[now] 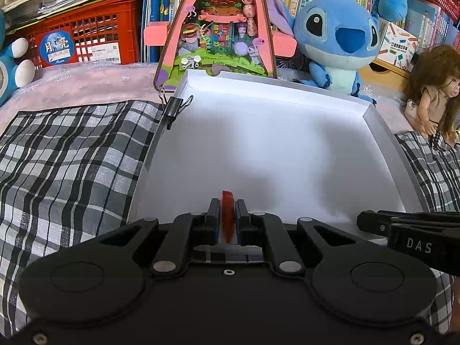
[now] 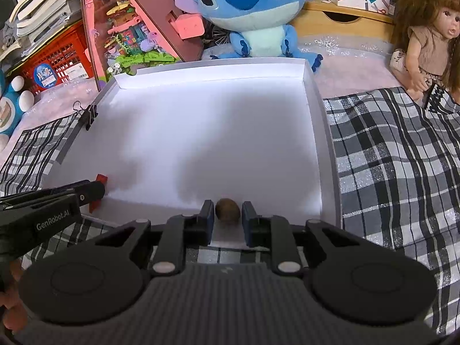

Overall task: Organize rigid objects
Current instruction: 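Carry orange stick in left tool while right tool carries ball into tray, then open left tool releasing orange stick while right tool releases brown ball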

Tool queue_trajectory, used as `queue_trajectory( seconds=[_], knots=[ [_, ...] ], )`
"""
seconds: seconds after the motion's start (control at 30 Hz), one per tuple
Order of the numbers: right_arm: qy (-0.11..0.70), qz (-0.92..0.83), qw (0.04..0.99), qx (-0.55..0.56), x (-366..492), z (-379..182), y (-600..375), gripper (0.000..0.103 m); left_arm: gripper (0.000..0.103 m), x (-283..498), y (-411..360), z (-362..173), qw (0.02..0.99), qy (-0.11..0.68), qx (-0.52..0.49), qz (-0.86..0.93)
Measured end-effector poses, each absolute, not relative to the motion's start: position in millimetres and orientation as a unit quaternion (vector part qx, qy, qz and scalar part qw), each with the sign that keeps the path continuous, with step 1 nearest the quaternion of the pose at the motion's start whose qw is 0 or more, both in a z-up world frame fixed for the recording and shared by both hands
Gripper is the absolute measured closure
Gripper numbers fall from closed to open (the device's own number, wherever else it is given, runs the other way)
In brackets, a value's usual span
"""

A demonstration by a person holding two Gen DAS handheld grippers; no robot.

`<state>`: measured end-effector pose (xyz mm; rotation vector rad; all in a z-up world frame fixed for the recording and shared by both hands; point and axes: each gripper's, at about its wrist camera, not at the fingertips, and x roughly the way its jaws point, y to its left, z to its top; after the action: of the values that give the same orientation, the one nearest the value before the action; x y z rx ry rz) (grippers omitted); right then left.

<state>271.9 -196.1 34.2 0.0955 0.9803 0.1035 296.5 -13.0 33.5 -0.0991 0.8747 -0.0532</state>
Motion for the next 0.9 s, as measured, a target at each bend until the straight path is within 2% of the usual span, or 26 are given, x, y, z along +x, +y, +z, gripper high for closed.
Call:
queue_trajectory(
  seconds=[0.17, 0.2, 0.27, 0.33, 0.4, 0.47, 0.6, 0.77, 0.9],
  knots=[
    [0.466, 0.052, 0.882, 0.044, 271.0, 34.6, -196.5, 0.074, 0.092, 295.8, -13.5, 34.8, 0.905, 0.423, -0.049, -0.026],
    [0.463, 0.053, 0.884, 0.044, 270.2, 34.9, -196.4, 0.067, 0.089, 294.6, -13.6, 35.7, 0.905, 0.421, -0.048, -0.027],
    [0.458, 0.057, 0.886, 0.046, 267.5, 36.2, -197.0, 0.054, 0.074, 290.2, -14.3, 38.9, 0.909, 0.413, -0.045, -0.026],
    [0.447, 0.061, 0.891, 0.047, 262.9, 39.9, -197.8, 0.047, 0.062, 283.2, -15.3, 43.2, 0.915, 0.401, -0.038, -0.026],
    [0.433, 0.066, 0.898, 0.042, 256.6, 44.7, -197.9, 0.039, 0.058, 274.8, -15.9, 48.1, 0.920, 0.390, -0.028, -0.028],
    [0.419, 0.073, 0.905, 0.037, 248.6, 50.1, -198.9, 0.036, 0.051, 264.8, -15.8, 53.1, 0.924, 0.380, -0.021, -0.033],
    [0.391, 0.094, 0.915, 0.032, 228.7, 60.0, -201.3, 0.025, 0.042, 240.9, -11.6, 62.1, 0.931, 0.361, -0.022, -0.046],
    [0.353, 0.115, 0.928, 0.015, 198.3, 70.0, -204.0, 0.018, 0.028, 208.4, -5.9, 69.0, 0.939, 0.339, -0.024, -0.058],
    [0.319, 0.133, 0.938, 0.004, 171.3, 74.2, -206.3, 0.015, 0.022, 179.2, -3.0, 70.7, 0.948, 0.312, -0.012, -0.061]
  ],
)
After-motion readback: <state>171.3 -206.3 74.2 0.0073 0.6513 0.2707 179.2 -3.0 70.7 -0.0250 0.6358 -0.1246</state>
